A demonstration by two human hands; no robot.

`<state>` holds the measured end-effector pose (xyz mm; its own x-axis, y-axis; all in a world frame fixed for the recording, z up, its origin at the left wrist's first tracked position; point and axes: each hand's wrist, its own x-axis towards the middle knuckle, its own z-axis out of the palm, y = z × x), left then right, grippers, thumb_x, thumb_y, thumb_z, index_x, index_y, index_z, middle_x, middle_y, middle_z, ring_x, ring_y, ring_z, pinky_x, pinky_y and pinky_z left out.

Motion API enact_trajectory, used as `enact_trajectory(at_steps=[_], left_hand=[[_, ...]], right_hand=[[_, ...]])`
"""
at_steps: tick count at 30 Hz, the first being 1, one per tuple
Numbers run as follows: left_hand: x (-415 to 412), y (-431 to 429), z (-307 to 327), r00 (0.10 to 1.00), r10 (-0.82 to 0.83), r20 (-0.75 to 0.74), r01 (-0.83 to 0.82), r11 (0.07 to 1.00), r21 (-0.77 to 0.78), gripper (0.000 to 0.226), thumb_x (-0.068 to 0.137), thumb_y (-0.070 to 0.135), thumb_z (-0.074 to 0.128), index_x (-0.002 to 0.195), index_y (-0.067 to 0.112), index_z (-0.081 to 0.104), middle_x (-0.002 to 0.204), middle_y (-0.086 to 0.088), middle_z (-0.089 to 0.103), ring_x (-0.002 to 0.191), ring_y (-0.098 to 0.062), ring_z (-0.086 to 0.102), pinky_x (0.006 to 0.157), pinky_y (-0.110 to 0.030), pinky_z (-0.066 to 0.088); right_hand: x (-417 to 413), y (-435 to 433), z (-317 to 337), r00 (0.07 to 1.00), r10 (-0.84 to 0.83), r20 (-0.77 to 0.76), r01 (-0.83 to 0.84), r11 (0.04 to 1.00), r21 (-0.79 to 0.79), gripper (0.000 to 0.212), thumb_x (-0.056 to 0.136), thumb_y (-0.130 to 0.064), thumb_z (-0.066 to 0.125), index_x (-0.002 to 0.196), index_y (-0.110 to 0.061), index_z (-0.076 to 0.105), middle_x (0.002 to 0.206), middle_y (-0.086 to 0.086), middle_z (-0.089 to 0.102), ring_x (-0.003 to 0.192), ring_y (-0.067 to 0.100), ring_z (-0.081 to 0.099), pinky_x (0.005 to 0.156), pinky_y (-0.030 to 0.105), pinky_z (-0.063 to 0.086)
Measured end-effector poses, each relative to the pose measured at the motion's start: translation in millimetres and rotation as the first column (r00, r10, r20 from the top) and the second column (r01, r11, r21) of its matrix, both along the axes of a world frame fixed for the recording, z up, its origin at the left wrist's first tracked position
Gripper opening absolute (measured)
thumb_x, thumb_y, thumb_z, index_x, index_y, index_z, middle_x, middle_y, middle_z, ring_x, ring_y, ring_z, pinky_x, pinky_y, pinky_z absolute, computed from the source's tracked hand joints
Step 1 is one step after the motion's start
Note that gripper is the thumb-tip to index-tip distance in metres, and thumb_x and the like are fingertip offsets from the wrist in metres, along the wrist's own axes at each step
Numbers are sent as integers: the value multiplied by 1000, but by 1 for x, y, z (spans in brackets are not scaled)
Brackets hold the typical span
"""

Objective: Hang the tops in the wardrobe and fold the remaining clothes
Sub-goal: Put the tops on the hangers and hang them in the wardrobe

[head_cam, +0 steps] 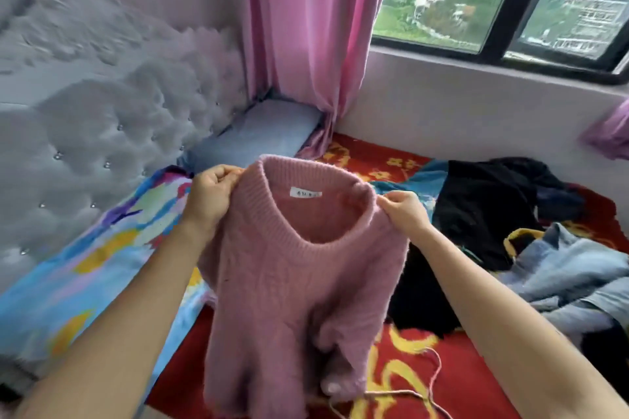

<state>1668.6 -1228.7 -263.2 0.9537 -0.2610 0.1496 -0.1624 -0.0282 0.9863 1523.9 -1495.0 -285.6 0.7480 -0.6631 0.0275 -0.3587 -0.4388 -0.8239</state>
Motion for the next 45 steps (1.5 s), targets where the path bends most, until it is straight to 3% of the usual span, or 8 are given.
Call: enact_trajectory(at_steps=[8,12,16,20,31,35,40,45], left_hand=[[32,39,-115,946,-66,-318,101,990,96,18,93,-1,48,86,-1,65,63,8,66,61,0,58,66,-12,46],[32,40,-104,914,-183,-361,212,976,41,27,94,0,46,76,9,63,58,10,67,59,-3,61,65,-16,49],[25,47,-93,939,-154,-309,185,980,73,24,95,6,48,77,13,63,61,11,67,63,2,61,66,-16,47],[12,54,-118,999,-42,20,9,595,803,73,73,74,46,116,16,59,118,-10,54,117,-28,44,94,-39,38],[-55,22,-163,984,-145,-107,170,546,821,21,86,8,55,100,16,69,96,-11,69,96,-31,60,76,-36,45],[-87,-6,-185,905,-293,-307,398,334,854,13,88,19,57,81,11,64,80,-9,64,87,-30,60,71,-37,43],[-116,-36,-207,943,-153,-296,333,442,833,16,89,23,61,101,19,71,94,-8,71,94,-27,62,76,-35,45],[-128,-44,-219,959,-51,-280,269,488,831,17,88,19,63,102,14,72,98,-10,71,97,-30,62,81,-37,45]], right_hand=[[36,138,-153,860,385,-334,-239,883,403,50,88,-10,60,134,-11,42,87,6,56,73,14,51,64,20,41],[30,151,-191,817,262,-513,-181,962,203,36,81,-14,61,116,-10,57,105,9,63,97,24,59,75,29,42],[31,137,-174,935,-20,-353,127,950,284,28,82,0,47,60,-14,56,51,1,54,56,22,56,60,40,49],[27,116,-137,977,-104,-185,159,936,315,32,80,0,49,51,-12,45,48,5,48,50,24,52,47,25,40],[-33,55,-177,949,24,-313,143,854,500,21,84,-5,50,101,-11,59,81,8,62,56,11,57,45,19,41],[-106,6,-248,833,30,-553,254,867,429,42,86,-8,53,128,-10,50,92,6,58,69,14,54,56,22,44],[-200,-57,-326,576,8,-818,331,912,242,23,89,-30,48,72,-15,52,90,12,57,87,28,57,77,35,46],[-223,-79,-365,459,118,-881,245,936,253,38,94,-38,44,111,-7,58,120,14,60,114,32,55,85,32,43]])
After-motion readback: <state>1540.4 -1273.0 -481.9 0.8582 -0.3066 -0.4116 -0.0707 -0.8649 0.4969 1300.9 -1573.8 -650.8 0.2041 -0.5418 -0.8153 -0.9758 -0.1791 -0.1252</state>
